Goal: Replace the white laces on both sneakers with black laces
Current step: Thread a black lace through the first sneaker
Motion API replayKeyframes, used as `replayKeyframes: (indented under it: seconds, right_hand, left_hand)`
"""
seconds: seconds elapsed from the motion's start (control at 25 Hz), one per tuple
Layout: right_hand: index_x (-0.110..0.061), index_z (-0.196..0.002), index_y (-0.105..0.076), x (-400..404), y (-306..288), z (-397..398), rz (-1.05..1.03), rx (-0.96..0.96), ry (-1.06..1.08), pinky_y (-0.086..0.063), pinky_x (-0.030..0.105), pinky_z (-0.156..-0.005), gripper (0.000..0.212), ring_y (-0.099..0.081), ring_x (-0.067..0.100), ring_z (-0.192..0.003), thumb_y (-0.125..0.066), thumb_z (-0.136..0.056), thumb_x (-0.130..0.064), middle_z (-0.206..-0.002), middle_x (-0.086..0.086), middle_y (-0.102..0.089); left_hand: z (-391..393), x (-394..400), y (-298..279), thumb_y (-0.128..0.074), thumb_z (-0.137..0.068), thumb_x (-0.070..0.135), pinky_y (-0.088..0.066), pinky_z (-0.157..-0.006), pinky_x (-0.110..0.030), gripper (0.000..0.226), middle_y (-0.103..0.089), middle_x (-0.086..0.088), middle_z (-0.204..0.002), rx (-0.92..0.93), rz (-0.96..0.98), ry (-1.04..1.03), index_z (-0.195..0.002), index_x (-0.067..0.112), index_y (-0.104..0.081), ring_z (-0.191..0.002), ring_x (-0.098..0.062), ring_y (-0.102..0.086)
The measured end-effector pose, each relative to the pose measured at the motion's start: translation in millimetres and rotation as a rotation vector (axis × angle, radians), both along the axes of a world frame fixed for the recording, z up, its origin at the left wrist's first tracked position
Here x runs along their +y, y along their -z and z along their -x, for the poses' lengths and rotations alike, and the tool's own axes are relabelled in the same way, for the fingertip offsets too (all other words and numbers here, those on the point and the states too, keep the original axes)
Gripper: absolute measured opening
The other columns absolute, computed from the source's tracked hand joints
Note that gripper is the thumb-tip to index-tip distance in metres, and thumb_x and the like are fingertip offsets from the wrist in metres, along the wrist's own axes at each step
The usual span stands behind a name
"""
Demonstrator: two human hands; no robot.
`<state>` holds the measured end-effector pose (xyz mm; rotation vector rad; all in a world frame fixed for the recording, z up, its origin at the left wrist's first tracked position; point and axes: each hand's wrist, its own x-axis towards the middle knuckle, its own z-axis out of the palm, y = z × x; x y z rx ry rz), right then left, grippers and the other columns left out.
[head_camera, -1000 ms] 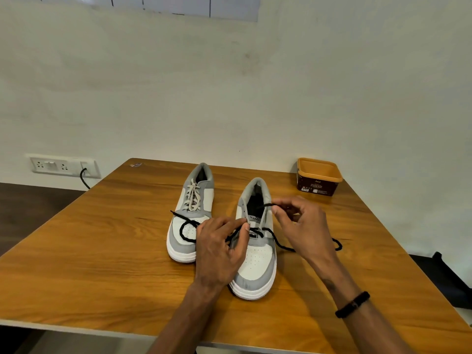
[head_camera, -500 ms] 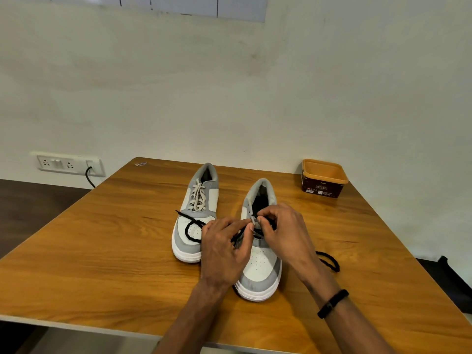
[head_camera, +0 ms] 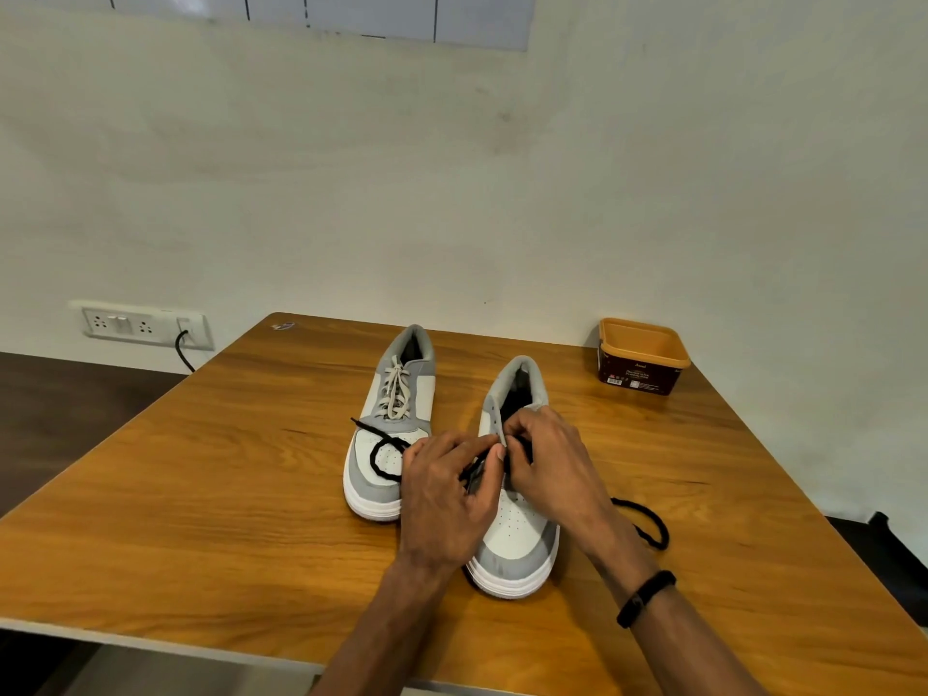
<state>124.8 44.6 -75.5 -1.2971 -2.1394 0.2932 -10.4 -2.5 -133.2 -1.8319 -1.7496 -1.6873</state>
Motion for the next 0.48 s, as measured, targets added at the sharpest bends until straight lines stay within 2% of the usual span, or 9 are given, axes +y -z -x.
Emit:
replayKeyframes:
  seconds: [0.12, 0.24, 0.32, 0.4, 0.48]
  right_hand:
    - [-0.023, -0.102, -0.056, -2.7, 3.8, -3.6, -0.032, 0.035, -0.021, -0.041, 0.016, -0.067, 0.004, -0.054, 0.006, -0.085, -0.053, -0.106, -0.024, -0.098, -0.008, -0.056]
    - [-0.023, -0.109, -0.061, -5.1, -2.2, -14.2, 0.004, 0.215, -0.020, -0.055, 0.019, -0.067, 0.005, -0.064, 0.003, -0.080, -0.057, -0.106, -0.021, -0.092, -0.012, -0.065]
    - [-0.021, -0.118, -0.071, -4.7, -5.5, -22.4, 0.019, 0.269, -0.011, -0.061, 0.021, -0.077, 0.016, -0.069, 0.001, -0.089, -0.064, -0.103, -0.019, -0.103, -0.010, -0.073]
    - [-0.018, -0.128, -0.074, -3.7, -6.4, -26.3, -0.016, 0.220, -0.029, -0.062, 0.028, -0.089, 0.027, -0.070, 0.005, -0.103, -0.067, -0.102, -0.019, -0.120, -0.005, -0.075]
    - [-0.016, -0.127, -0.074, -3.6, -7.3, -24.7, -0.057, 0.133, -0.062, -0.060, 0.027, -0.093, 0.027, -0.069, 0.007, -0.105, -0.069, -0.101, -0.018, -0.121, -0.002, -0.075]
  left_hand:
    - [0.1, 0.3, -0.1, -0.063, -0.100, 0.041, -0.048, -0.095, -0.038, 0.026, -0.072, 0.015, -0.104, -0.007, 0.009, -0.003, -0.115, 0.027, -0.079, -0.095, 0.001, -0.062]
    - [-0.8, 0.9, -0.6, -0.061, -0.101, 0.045, -0.047, -0.097, -0.038, 0.028, -0.071, 0.015, -0.103, -0.022, 0.028, 0.002, -0.115, 0.028, -0.078, -0.095, 0.000, -0.063]
    - [-1.5, 1.4, -1.5, -0.060, -0.102, 0.045, -0.046, -0.097, -0.036, 0.027, -0.070, 0.017, -0.102, -0.021, 0.036, 0.010, -0.114, 0.029, -0.078, -0.094, 0.000, -0.062]
    - [-1.4, 1.1, -2.0, -0.061, -0.102, 0.043, -0.047, -0.096, -0.036, 0.025, -0.069, 0.017, -0.101, -0.016, 0.027, 0.011, -0.114, 0.029, -0.078, -0.092, 0.000, -0.062]
    - [-0.8, 1.3, -2.0, -0.062, -0.101, 0.040, -0.049, -0.094, -0.038, 0.024, -0.070, 0.016, -0.101, -0.018, 0.016, 0.018, -0.113, 0.027, -0.079, -0.091, -0.001, -0.064]
